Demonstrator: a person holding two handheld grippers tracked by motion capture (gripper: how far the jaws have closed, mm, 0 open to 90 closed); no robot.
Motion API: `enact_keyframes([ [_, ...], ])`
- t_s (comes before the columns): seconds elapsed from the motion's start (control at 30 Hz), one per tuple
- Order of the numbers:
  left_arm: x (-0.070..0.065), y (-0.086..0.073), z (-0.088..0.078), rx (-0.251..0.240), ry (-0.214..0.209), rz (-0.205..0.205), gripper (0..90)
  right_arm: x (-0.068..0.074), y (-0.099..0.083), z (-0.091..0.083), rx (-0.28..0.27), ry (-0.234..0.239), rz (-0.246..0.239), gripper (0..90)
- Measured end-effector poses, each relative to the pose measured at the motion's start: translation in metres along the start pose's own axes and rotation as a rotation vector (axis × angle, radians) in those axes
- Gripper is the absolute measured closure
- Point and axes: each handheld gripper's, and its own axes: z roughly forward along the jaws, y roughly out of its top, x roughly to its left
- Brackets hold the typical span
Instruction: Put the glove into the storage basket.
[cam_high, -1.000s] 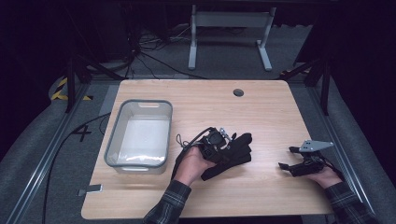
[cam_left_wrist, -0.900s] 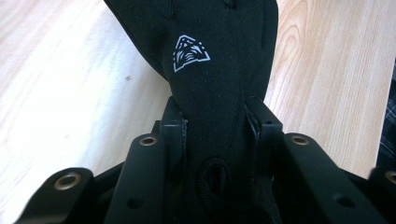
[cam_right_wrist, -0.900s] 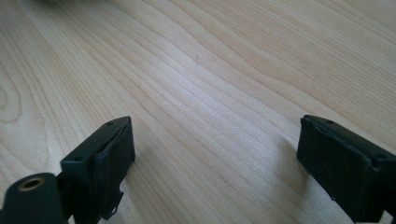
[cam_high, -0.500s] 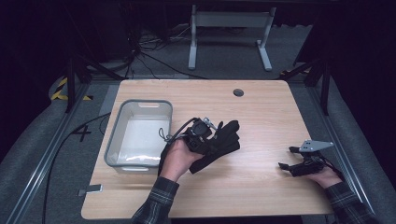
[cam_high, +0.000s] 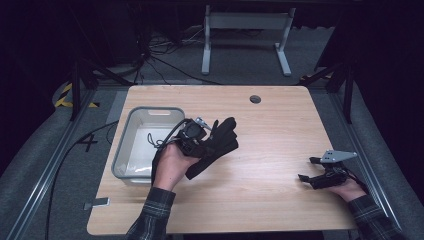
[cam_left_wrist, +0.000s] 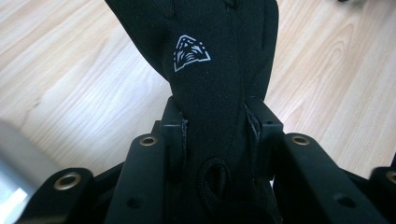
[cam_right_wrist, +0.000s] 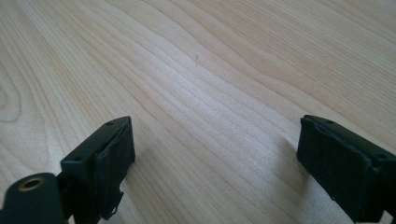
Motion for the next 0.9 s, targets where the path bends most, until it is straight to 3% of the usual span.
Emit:
enact_keyframes([
  [0.57, 0.035, -0.035, -0.041, -0.065, 0.093, -0.126, 66.1, 0.0, 0.0, 0.0, 0.0, -0.001, 0.0, 11.7],
  [0.9, 0.06, -0.06, -0.06, -0.086, 0.171, -0.214, 66.1, 0.0, 0.0, 0.0, 0.0, 0.0, 0.0, 11.7],
])
